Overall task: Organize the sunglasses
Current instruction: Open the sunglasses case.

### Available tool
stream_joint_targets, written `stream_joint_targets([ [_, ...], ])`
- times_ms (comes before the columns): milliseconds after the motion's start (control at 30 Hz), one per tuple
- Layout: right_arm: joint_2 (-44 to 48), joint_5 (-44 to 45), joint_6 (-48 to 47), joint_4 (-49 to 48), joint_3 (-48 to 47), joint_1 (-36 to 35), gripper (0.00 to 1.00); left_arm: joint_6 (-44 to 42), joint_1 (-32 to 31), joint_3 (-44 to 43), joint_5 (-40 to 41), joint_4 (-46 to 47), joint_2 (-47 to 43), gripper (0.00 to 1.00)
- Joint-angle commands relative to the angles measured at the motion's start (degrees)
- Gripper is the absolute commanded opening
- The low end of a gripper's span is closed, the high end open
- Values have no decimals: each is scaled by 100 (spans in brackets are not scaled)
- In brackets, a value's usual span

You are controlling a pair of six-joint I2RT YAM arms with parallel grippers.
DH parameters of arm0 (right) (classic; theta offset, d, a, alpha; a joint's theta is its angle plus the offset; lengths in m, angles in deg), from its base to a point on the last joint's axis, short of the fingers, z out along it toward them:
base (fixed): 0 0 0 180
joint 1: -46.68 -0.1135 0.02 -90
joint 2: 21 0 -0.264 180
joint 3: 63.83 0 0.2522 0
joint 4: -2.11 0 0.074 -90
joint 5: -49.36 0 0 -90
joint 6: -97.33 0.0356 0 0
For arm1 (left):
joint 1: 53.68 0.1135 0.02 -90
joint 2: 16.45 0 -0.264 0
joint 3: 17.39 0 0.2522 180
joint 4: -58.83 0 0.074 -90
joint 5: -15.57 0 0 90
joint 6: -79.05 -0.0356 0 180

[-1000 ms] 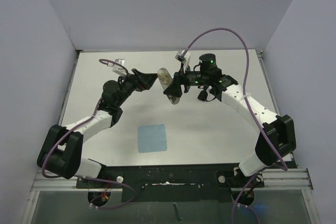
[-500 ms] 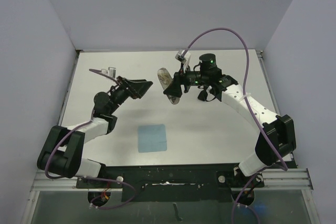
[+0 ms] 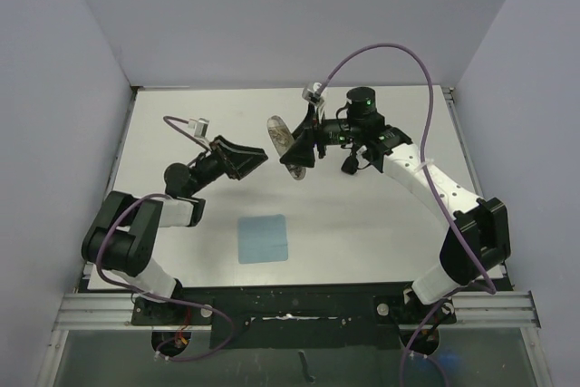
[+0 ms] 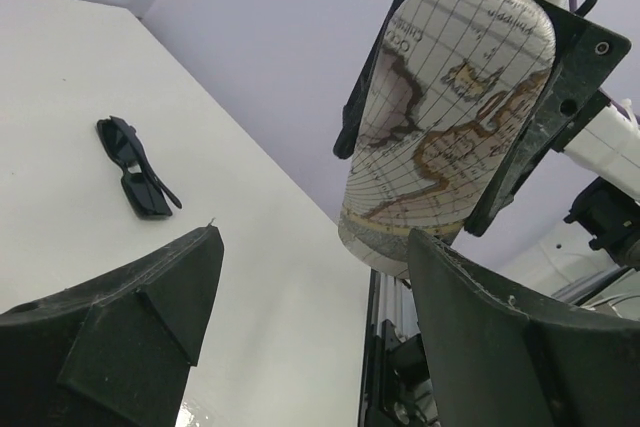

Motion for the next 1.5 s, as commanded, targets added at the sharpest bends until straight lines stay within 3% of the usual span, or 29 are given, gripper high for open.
stream_joint_targets([
  [0,-51,-912,355,-1095,-429,148,2,61,163,-44,-139,1520,-365,74],
  [300,-725,-1803,1442,-2650,-694,420,2,-124,307,-318,-92,918,-721,75],
  [400,-1036,-2059,2263,-3945,-705,477,3,-217,350,-529,-81,664,-766,75],
  [700,-2445,-2637,6843,-9272,-1072,615,1,-535,347,-1109,-124,-123,-640,75],
  [800,-2878,-2701,7967,-10375,-1477,665,0,-505,339,-1149,-117,-88,-525,75],
  [1033,-3042,-2609,8196,-10552,-1488,698,0,-483,318,-1100,-115,5,-433,75],
  [1467,-2709,-2445,6714,-8837,-1097,680,0,-725,182,-1137,-94,-323,-530,75],
])
